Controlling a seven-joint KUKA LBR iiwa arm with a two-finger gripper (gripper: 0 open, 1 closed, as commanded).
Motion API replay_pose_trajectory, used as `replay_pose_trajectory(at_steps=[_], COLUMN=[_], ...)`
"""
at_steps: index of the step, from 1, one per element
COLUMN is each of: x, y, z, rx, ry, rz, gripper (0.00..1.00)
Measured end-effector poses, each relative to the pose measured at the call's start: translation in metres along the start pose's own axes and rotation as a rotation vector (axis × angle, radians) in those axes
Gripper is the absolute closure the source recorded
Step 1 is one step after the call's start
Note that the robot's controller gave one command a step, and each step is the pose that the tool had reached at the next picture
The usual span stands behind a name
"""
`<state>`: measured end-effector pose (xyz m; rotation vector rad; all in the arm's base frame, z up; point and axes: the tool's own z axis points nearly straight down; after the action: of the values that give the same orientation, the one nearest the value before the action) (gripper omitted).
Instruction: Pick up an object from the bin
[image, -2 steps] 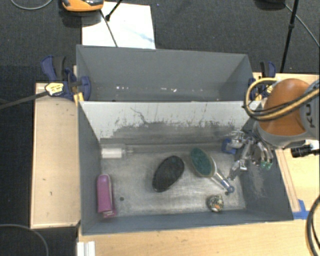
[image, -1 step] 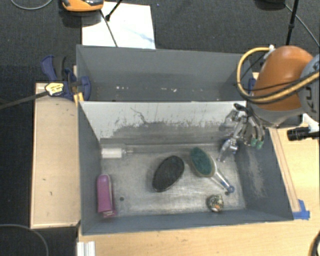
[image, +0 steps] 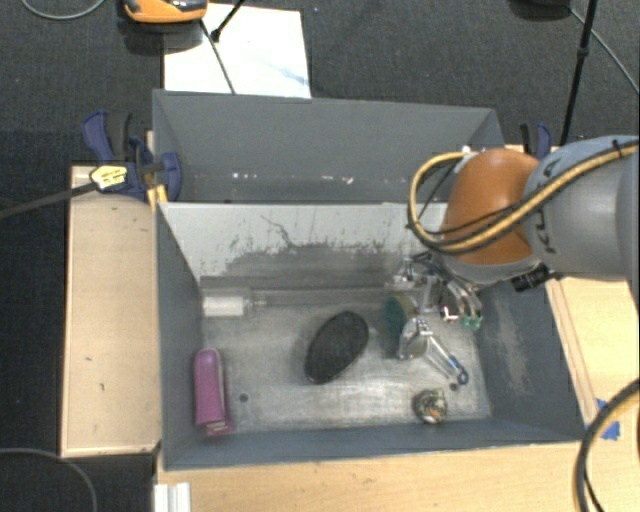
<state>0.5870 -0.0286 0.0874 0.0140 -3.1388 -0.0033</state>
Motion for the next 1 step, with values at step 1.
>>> replay_pose_trajectory(at_steps=[1], x=[-0.0008], y=[-0.001], z=[-0.0022], rx=[0.001], ry=[-0.003], rz=[0.0], gripper=[1.0])
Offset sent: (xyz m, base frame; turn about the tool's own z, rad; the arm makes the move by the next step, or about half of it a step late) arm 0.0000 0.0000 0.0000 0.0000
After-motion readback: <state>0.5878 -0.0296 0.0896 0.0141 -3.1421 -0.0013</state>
